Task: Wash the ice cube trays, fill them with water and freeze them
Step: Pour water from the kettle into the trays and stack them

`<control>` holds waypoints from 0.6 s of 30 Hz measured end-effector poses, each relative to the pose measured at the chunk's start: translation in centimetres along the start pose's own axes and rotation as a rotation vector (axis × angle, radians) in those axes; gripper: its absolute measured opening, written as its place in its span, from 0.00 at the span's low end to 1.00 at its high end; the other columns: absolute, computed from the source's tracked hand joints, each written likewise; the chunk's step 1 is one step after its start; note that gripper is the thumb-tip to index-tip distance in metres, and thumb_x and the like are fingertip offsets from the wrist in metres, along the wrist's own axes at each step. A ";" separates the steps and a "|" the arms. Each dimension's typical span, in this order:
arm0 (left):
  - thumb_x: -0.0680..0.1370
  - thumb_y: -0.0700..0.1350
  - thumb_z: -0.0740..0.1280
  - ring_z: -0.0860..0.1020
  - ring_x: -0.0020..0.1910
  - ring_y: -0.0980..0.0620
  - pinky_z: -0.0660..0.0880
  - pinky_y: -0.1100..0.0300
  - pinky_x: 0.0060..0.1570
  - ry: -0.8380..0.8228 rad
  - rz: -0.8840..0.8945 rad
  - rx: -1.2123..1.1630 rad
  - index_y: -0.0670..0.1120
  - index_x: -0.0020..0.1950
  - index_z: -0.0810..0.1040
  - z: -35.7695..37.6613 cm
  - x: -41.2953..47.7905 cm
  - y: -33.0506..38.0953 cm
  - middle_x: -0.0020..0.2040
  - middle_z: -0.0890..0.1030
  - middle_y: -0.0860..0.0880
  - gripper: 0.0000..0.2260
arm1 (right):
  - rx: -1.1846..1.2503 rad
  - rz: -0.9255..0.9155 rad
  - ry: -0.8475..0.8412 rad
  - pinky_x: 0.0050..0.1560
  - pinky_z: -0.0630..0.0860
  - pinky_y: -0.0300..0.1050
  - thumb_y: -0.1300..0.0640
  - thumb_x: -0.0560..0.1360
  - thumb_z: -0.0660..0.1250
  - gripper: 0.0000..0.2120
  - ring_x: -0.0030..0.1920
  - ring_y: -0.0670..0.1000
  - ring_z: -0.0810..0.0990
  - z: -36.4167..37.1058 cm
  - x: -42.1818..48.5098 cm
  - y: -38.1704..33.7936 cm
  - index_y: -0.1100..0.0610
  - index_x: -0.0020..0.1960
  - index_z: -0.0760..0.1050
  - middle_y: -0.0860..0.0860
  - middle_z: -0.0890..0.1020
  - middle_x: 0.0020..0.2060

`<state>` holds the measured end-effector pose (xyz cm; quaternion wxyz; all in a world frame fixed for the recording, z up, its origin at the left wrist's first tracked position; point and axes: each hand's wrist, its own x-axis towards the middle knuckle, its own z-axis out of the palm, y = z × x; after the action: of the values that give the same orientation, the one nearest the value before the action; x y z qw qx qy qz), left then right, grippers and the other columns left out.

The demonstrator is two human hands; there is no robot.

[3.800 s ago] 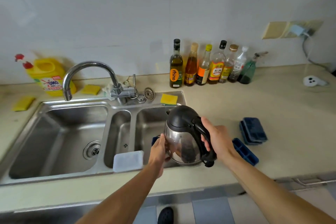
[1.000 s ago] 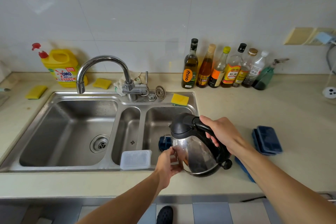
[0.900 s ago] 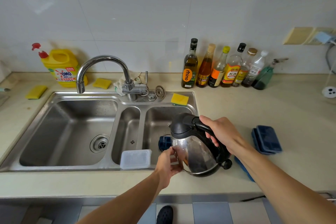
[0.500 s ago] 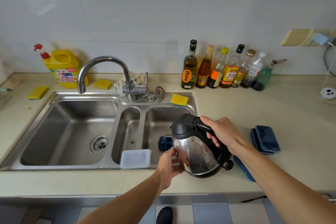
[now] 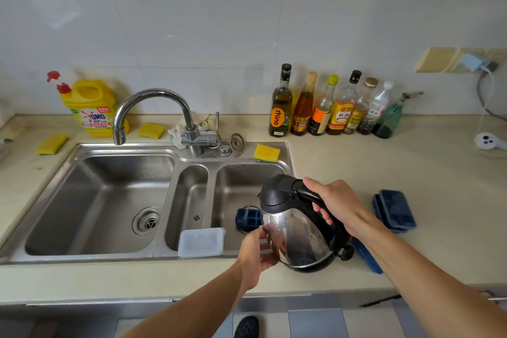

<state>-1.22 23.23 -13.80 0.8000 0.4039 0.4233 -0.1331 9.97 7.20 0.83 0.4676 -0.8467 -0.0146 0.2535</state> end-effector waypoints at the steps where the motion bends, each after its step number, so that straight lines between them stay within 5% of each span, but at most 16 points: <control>1: 0.85 0.52 0.60 0.83 0.54 0.40 0.81 0.50 0.45 -0.002 -0.001 -0.001 0.44 0.61 0.80 0.1 0.0 0.0 0.53 0.85 0.40 0.15 | 0.000 0.003 0.003 0.31 0.73 0.44 0.35 0.75 0.66 0.29 0.24 0.51 0.73 -0.1 -0.1 0.0 0.61 0.33 0.80 0.54 0.77 0.25; 18: 0.84 0.52 0.60 0.84 0.53 0.41 0.82 0.50 0.45 -0.052 0.022 0.045 0.44 0.60 0.80 1.5 0.1 -0.4 0.48 0.87 0.42 0.15 | -0.017 0.012 0.045 0.30 0.73 0.43 0.34 0.74 0.65 0.30 0.24 0.51 0.74 -1.9 -0.7 0.5 0.60 0.31 0.80 0.54 0.77 0.24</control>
<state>-0.48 21.88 -13.62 0.8029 0.4228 0.3947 -0.1444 10.13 5.30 1.55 0.4591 -0.8561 -0.0014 0.2371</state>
